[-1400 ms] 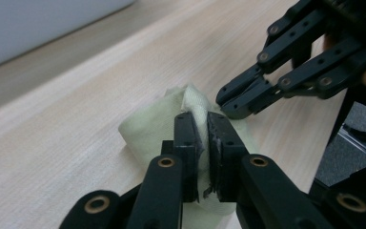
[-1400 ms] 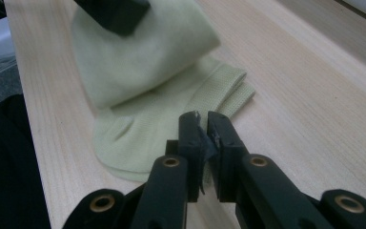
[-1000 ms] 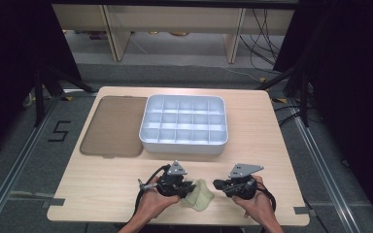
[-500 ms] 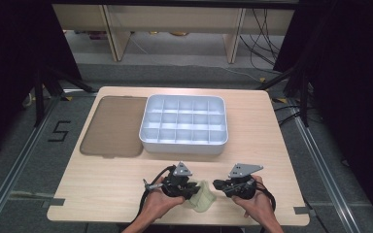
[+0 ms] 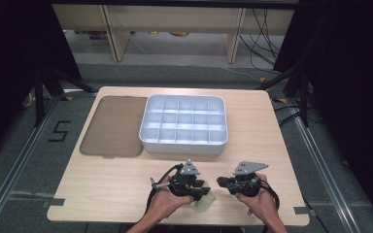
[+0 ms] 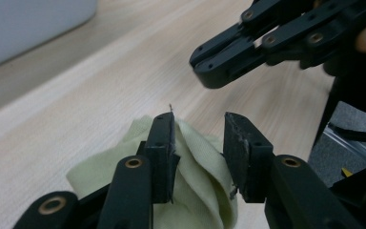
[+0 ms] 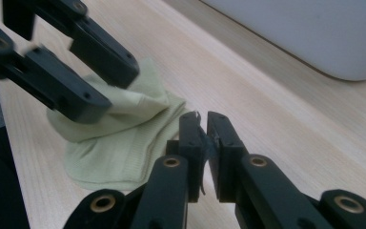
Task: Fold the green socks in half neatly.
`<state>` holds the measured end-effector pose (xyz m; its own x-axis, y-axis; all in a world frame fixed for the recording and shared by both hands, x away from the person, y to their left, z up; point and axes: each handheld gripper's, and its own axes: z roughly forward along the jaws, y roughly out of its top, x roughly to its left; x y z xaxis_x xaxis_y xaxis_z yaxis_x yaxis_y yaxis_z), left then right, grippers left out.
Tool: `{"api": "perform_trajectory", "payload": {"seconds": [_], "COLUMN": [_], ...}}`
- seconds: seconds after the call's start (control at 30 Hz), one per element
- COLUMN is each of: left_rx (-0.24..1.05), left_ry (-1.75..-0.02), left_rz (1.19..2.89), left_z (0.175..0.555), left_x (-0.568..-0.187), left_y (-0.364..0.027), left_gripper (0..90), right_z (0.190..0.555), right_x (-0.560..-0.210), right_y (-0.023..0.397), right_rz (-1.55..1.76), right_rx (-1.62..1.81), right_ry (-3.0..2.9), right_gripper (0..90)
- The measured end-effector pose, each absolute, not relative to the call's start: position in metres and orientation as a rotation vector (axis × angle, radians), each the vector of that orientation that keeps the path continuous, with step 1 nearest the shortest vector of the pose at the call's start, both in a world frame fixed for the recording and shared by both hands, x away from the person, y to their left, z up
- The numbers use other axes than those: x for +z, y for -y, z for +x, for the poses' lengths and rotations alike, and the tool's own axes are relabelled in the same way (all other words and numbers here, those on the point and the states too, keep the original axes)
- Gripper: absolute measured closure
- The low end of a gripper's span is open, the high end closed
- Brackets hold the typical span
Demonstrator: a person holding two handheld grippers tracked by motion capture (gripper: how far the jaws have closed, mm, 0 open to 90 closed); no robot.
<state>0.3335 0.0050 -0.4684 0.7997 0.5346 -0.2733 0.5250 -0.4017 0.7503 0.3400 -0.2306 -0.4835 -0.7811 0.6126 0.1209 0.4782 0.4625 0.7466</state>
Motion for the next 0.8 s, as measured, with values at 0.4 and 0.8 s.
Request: {"api": "perform_trajectory", "payload": {"seconds": [0.4, 0.8], "left_rx": [0.065, 0.112], "left_ry": [-0.787, -0.802], "left_rz": [2.076, 2.182], "left_z": [0.329, 0.325], "left_x": [-0.465, -0.495], "left_y": [-0.036, -0.052], "left_gripper": [79.1, 80.8], "right_z": [0.338, 0.328], "right_x": [-0.477, -0.477], "right_y": [0.234, 0.209], "right_rz": [0.948, 0.858], "right_rx": [1.273, 1.289], "right_ry": [-2.512, -2.583], "right_gripper": [84.8, 84.7]}}
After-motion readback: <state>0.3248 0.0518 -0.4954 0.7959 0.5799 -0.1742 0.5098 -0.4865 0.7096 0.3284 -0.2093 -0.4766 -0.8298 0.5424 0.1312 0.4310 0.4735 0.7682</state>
